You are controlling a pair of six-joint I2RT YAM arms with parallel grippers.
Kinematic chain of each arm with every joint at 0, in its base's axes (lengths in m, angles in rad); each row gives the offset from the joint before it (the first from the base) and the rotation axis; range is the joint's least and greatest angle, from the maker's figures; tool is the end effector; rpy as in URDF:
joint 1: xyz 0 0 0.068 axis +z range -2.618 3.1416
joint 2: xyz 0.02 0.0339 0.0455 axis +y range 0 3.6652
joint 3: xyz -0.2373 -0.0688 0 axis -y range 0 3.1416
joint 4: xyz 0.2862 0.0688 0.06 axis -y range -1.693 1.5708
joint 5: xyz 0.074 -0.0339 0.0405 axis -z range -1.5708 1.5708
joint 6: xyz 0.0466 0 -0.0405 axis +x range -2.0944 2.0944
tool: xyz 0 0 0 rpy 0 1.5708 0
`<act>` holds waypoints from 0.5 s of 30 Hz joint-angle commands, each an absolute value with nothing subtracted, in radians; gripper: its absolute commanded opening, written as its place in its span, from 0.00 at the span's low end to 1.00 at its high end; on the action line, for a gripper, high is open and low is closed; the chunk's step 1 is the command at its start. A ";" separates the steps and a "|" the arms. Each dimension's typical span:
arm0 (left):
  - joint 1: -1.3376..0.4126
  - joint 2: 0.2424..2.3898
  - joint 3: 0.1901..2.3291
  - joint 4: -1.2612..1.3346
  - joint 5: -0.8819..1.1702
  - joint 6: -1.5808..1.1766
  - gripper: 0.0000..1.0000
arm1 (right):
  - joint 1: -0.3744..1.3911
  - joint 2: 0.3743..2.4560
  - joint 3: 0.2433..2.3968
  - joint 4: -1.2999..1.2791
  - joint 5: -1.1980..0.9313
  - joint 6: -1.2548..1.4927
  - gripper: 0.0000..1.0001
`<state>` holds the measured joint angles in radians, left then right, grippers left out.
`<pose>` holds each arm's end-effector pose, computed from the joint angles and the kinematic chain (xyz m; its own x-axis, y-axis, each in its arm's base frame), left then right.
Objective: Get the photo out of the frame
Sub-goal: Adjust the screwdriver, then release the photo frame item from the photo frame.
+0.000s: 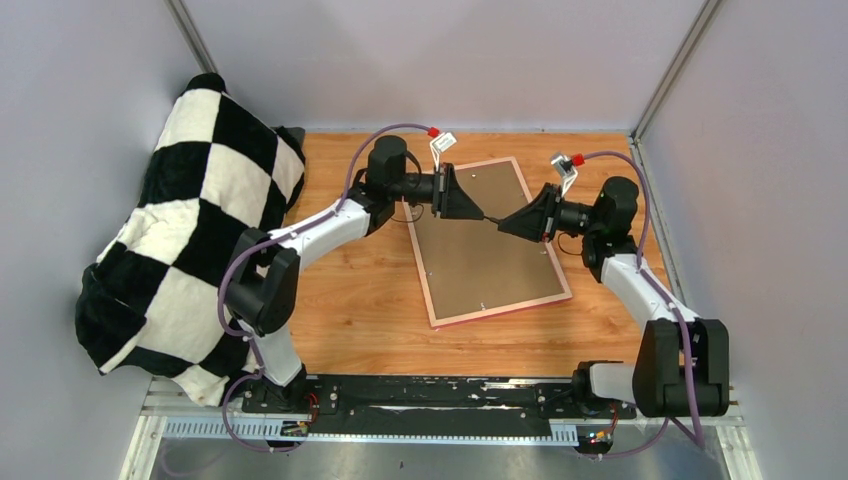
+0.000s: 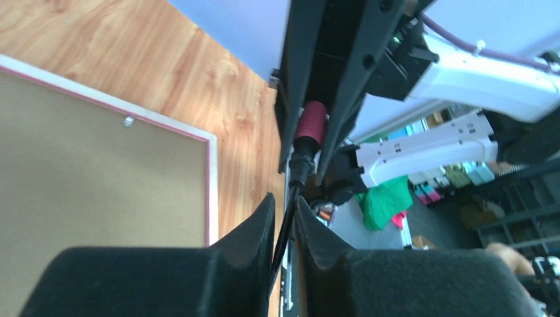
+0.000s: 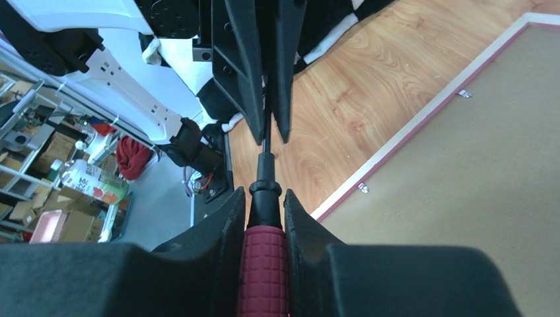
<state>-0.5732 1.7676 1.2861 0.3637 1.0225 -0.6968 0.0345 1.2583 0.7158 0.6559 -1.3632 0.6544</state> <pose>0.3527 -0.2750 0.2553 -0.7141 0.0628 -0.6972 0.6995 0.0243 -0.7142 0.3044 0.0561 0.2524 -0.5060 0.1081 -0.8557 -0.8454 0.1344 0.5169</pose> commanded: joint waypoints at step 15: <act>-0.263 1.723 1.235 0.348 0.709 -0.520 1.00 | 0.099 1.177 0.809 0.021 -0.937 0.084 0.00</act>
